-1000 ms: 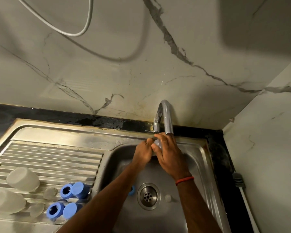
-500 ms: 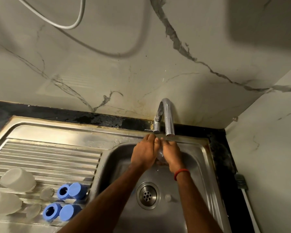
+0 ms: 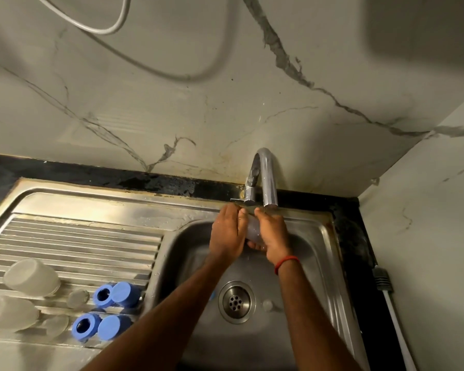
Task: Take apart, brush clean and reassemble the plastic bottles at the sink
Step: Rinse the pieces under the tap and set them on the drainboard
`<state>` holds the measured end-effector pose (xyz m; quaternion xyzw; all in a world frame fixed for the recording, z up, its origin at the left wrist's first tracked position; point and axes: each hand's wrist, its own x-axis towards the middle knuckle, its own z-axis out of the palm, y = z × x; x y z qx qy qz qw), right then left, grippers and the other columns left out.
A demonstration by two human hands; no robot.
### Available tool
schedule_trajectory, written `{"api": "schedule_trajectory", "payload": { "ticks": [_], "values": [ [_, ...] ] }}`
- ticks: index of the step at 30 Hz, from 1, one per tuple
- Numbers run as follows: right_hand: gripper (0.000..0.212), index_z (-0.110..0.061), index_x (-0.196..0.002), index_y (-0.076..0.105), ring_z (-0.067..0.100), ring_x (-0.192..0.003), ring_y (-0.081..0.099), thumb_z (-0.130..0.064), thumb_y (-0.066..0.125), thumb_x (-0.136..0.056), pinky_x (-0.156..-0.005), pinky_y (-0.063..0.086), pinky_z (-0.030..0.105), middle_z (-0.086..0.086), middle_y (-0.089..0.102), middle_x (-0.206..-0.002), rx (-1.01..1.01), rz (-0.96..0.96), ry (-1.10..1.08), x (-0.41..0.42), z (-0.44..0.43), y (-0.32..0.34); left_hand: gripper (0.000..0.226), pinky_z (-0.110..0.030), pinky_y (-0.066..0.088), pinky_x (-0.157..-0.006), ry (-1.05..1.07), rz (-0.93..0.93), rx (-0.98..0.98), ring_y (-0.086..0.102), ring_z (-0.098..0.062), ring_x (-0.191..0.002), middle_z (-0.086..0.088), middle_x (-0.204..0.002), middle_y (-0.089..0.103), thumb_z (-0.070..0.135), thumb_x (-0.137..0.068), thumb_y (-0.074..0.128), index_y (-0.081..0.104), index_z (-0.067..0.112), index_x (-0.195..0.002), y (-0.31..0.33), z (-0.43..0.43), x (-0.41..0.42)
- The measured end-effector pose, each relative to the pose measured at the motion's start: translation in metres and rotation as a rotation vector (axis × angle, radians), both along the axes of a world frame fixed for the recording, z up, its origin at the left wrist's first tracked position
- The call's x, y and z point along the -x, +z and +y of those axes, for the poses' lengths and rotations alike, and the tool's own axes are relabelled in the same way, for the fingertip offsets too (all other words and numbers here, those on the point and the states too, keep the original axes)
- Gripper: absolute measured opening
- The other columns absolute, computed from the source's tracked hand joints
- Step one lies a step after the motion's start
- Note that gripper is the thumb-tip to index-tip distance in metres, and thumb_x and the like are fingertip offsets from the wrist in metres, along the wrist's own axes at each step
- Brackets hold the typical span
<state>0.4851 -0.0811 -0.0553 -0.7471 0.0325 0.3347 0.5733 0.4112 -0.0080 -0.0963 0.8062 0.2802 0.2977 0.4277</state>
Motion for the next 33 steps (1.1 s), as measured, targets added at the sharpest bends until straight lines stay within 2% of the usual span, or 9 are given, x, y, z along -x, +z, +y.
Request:
{"api": "schedule_trajectory", "payload": {
  "ticks": [3,6,9,12,15,17,21,26,33],
  "values": [
    [0.034,-0.019,-0.112,0.065,0.026,-0.082,0.068,-0.046,0.064,-0.093,-0.050,0.052,0.029,0.015,0.068,-0.109,-0.075,0.133,0.107,-0.006,-0.011,0.000,0.018,-0.014,0.045,-0.072,-0.004,-0.027,0.130,0.054,-0.006,-0.082,0.001,-0.095,0.055,0.032,-0.107,0.045,0.054,0.017,-0.102,-0.004,0.000,0.001],
    [0.037,-0.023,-0.127,0.058,0.024,-0.099,0.066,-0.029,0.068,-0.093,-0.061,0.059,0.029,0.010,0.058,-0.129,-0.060,-0.215,0.343,-0.003,-0.016,0.001,0.020,-0.036,0.056,-0.073,0.174,-0.010,0.626,0.065,-0.022,-0.084,-0.010,-0.098,0.066,0.027,-0.107,0.045,0.060,0.014,-0.106,-0.004,-0.002,-0.005],
    [0.050,-0.030,-0.137,0.051,0.019,-0.119,0.053,-0.029,0.070,-0.090,-0.086,0.055,0.030,0.001,0.049,-0.137,0.114,-0.717,0.558,0.000,-0.021,0.007,0.030,-0.028,0.049,-0.050,0.201,0.013,0.951,0.061,-0.015,-0.061,-0.013,-0.083,0.066,0.021,-0.106,0.041,0.063,0.002,-0.109,0.007,-0.004,0.000],
    [0.055,-0.031,-0.140,0.049,0.021,-0.124,0.048,-0.028,0.071,-0.090,-0.091,0.043,0.026,0.001,0.044,-0.141,0.199,-0.881,0.630,0.003,-0.031,0.014,0.027,-0.030,0.054,-0.058,0.100,-0.065,1.138,0.064,-0.020,-0.072,-0.016,-0.089,0.066,0.020,-0.105,0.043,0.063,0.003,-0.109,0.031,-0.006,0.011],
    [0.057,-0.031,-0.141,0.047,0.022,-0.120,0.052,-0.031,0.071,-0.090,-0.089,0.047,0.028,0.002,0.044,-0.141,0.260,-0.902,0.546,0.007,-0.046,0.018,0.023,-0.041,0.061,-0.081,0.059,0.130,0.974,0.065,-0.027,-0.102,-0.011,-0.112,0.066,0.031,-0.106,0.046,0.063,0.019,-0.116,0.032,-0.005,0.022],
    [0.053,-0.032,-0.137,0.047,0.023,-0.116,0.054,-0.035,0.070,-0.090,-0.087,0.051,0.032,0.002,0.046,-0.139,0.350,-0.938,0.528,0.012,-0.055,0.019,0.019,-0.042,0.058,-0.089,0.037,0.197,0.784,0.065,-0.020,-0.099,-0.007,-0.111,0.067,0.032,-0.105,0.050,0.065,0.023,-0.113,0.030,-0.005,0.029],
    [0.045,-0.033,-0.128,0.052,0.025,-0.112,0.058,-0.037,0.070,-0.087,-0.086,0.051,0.034,0.003,0.056,-0.132,0.526,-0.866,0.643,0.017,-0.066,0.028,0.016,-0.026,0.048,-0.072,-0.141,0.301,0.498,0.063,-0.011,-0.075,-0.001,-0.089,0.068,0.031,-0.104,0.053,0.064,0.024,-0.096,0.039,-0.007,0.048],
    [0.045,-0.031,-0.124,0.054,0.023,-0.103,0.060,-0.040,0.073,-0.084,-0.071,0.043,0.027,0.000,0.057,-0.122,0.474,-1.085,0.531,0.031,-0.071,0.051,0.022,-0.025,0.045,-0.072,-0.195,0.321,0.185,0.063,-0.011,-0.076,0.001,-0.083,0.066,0.033,-0.103,0.053,0.066,0.020,-0.092,0.054,-0.009,0.074],
    [0.040,-0.028,-0.120,0.055,0.024,-0.100,0.062,-0.044,0.069,-0.086,-0.075,0.051,0.032,0.003,0.064,-0.117,0.562,-1.055,0.525,0.062,-0.078,0.052,0.017,-0.016,0.039,-0.067,-0.225,0.301,0.010,0.060,-0.005,-0.075,0.003,-0.083,0.065,0.032,-0.102,0.056,0.066,0.019,-0.096,0.071,-0.016,0.103]
  ]
}}
